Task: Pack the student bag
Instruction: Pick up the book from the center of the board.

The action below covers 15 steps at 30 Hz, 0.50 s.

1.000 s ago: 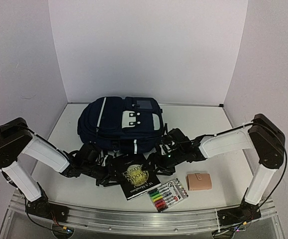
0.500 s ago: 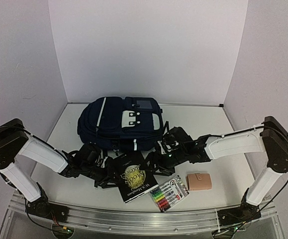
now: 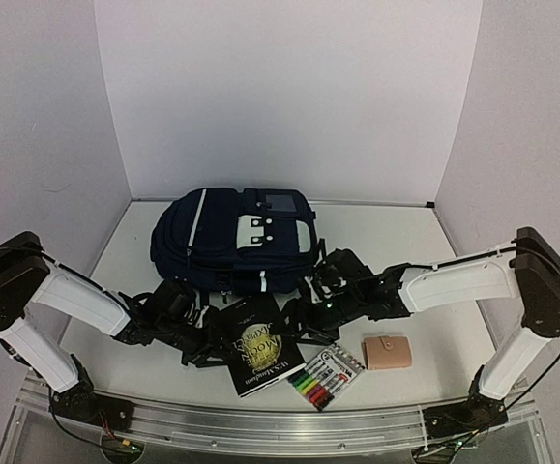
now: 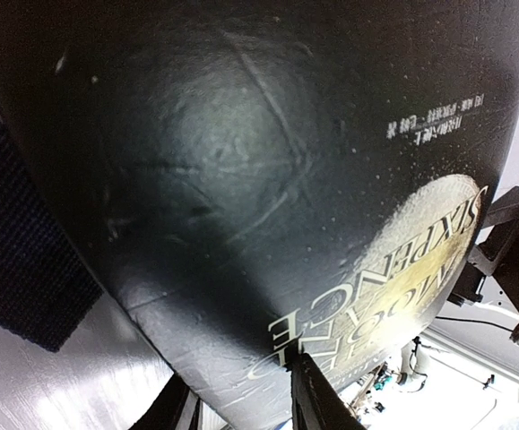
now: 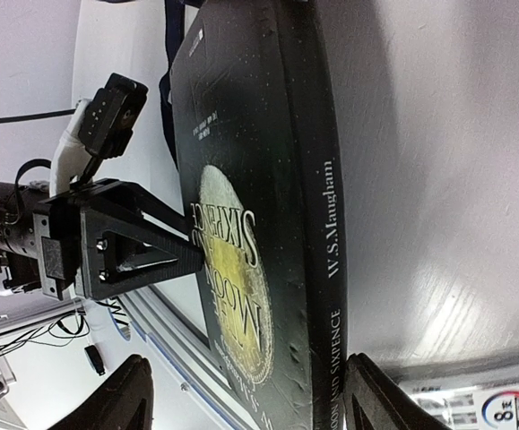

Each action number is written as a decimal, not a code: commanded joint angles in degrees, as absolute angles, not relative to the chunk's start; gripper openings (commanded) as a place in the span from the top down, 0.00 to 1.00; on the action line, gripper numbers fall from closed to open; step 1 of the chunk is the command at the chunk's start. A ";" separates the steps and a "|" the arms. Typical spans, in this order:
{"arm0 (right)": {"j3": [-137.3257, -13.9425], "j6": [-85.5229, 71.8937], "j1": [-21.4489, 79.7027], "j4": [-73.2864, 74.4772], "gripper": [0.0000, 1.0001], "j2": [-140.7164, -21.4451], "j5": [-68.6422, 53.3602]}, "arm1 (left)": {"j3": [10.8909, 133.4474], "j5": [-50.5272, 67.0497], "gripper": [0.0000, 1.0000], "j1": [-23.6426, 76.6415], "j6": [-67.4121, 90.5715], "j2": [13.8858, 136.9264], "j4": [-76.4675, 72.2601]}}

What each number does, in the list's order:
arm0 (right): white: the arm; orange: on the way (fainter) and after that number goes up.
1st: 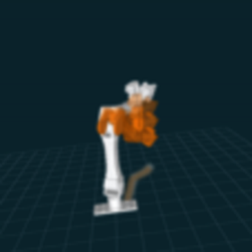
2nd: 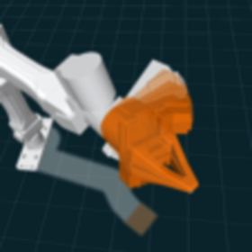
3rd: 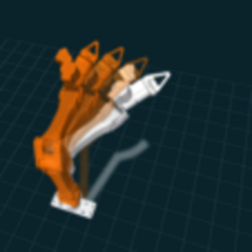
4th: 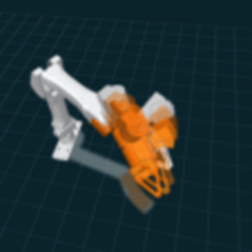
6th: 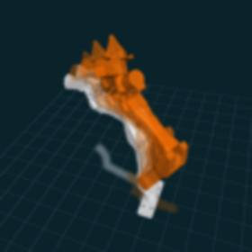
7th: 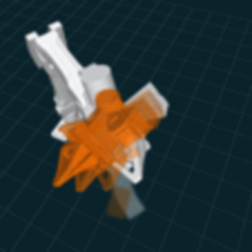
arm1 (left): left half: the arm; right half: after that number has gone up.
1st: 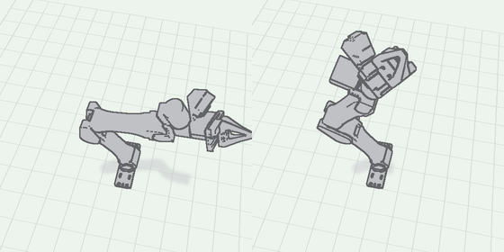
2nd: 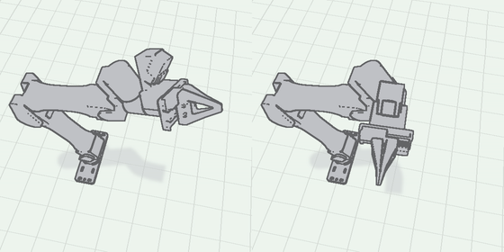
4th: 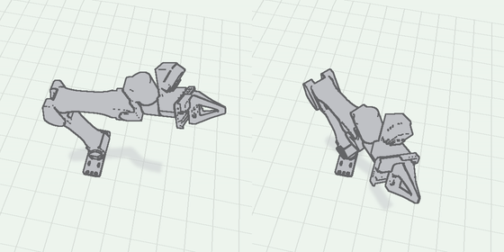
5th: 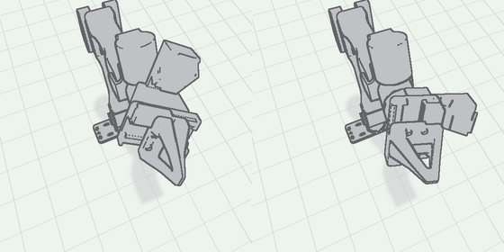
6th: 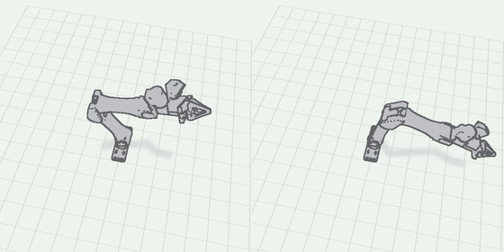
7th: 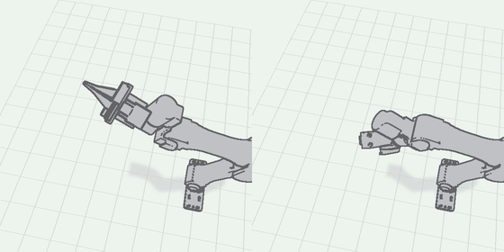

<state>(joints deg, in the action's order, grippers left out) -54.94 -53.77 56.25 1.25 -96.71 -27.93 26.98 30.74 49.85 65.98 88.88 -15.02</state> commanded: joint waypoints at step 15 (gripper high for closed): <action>-49.43 -56.40 60.74 -8.89 0.31 -88.22 -26.13 | 34.77 32.99 0.69 56.02 66.79 95.12 -29.80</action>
